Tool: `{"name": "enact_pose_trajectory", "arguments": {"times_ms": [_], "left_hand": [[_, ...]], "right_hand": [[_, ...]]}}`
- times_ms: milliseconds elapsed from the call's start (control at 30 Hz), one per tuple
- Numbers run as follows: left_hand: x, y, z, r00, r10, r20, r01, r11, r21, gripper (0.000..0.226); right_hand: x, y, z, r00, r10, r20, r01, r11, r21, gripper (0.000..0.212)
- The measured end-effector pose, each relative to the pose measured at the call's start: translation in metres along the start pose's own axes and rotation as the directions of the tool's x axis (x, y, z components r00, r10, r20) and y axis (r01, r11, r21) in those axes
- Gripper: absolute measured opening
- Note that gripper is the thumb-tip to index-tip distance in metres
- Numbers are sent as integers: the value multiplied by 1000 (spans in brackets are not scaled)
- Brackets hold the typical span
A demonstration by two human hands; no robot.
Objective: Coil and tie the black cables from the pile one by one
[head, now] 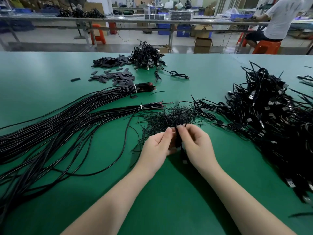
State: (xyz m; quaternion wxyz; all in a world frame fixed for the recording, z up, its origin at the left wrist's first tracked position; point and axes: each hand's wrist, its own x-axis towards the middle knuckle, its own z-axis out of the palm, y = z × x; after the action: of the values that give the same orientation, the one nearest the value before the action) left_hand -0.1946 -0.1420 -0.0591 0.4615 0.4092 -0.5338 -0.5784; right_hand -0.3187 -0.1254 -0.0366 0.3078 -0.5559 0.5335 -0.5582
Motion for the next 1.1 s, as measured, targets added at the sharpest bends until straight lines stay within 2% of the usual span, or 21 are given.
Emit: {"name": "enact_pose_trajectory", "arguments": {"times_ms": [67, 100, 133, 167, 200, 233, 267, 333, 367, 433, 467, 533, 600, 700, 800, 833, 867, 933, 1000, 1033, 1100], "left_hand": [[-3, 0, 0, 993, 99, -56, -96, 993, 64, 27], [-4, -1, 0, 982, 167, -87, -155, 980, 128, 25], [-5, -2, -1, 965, 233, -119, -207, 958, 200, 25], [-6, -1, -2, 946, 290, -144, -246, 933, 263, 25], [-7, 0, -3, 929, 332, -162, -273, 913, 303, 24], [-7, 0, -4, 917, 360, -172, -292, 899, 325, 24], [-8, 0, -4, 908, 382, -172, -309, 888, 341, 24], [-8, 0, -3, 904, 399, -154, -319, 869, 379, 28], [-9, -1, -3, 905, 400, -143, -317, 860, 399, 30], [-10, -2, -3, 908, 395, -136, -308, 853, 421, 31], [-10, -2, -3, 909, 392, -140, -303, 854, 424, 31], [-13, -4, -3, 910, 387, -149, -292, 852, 434, 30], [-16, -3, -2, 908, 391, -151, -284, 838, 465, 28], [-8, 9, -12, 896, 396, -202, -237, 810, 537, 26], [20, 29, -49, 898, 319, -304, -55, 766, 641, 28], [29, 35, -66, 898, 304, -319, 10, 709, 705, 30], [36, 41, -85, 892, 312, -328, 82, 601, 795, 31], [44, 48, -124, 873, 347, -342, 263, 257, 930, 34], [47, 52, -161, 875, 302, -378, 411, -52, 910, 31], [48, 53, -176, 881, 257, -398, 442, -144, 885, 30], [49, 53, -198, 900, 176, -399, 429, -193, 882, 33]], "right_hand": [[9, -20, -9, 991, 106, -77, -80, 957, 280, 23], [15, -29, -23, 985, 116, -129, -67, 941, 332, 24], [22, -40, -40, 981, 81, -178, -28, 958, 284, 24], [30, -49, -62, 972, -4, -236, 34, 992, 123, 24], [39, -56, -87, 949, -131, -285, 95, 986, -136, 24], [49, -60, -114, 909, -283, -306, 129, 890, -438, 25], [61, -60, -144, 856, -415, -309, 104, 723, -683, 31], [85, -50, -206, 766, -512, -389, -119, 481, -869, 45], [93, -41, -233, 763, -461, -453, -267, 414, -870, 55], [99, -19, -272, 836, -179, -519, -459, 291, -839, 93], [96, -8, -282, 871, -34, -490, -473, 209, -856, 108], [87, 5, -286, 897, 90, -433, -439, 78, -895, 108], [81, -3, -273, 907, 68, -415, -420, 102, -902, 100], [75, -31, -235, 910, -91, -405, -380, 205, -902, 82], [53, -42, -166, 927, -327, -183, -82, 298, -951, 56], [43, -40, -141, 935, -336, -112, 17, 356, -934, 49], [33, -35, -116, 953, -299, -53, 82, 422, -903, 47], [12, -17, -73, 987, -155, 43, 122, 549, -827, 48], [-4, 6, -45, 997, -24, 78, 76, 622, -779, 50], [-9, 17, -38, 997, 6, 75, 55, 621, -782, 49], [-13, 32, -33, 998, 0, 55, 44, 599, -800, 44]]}}
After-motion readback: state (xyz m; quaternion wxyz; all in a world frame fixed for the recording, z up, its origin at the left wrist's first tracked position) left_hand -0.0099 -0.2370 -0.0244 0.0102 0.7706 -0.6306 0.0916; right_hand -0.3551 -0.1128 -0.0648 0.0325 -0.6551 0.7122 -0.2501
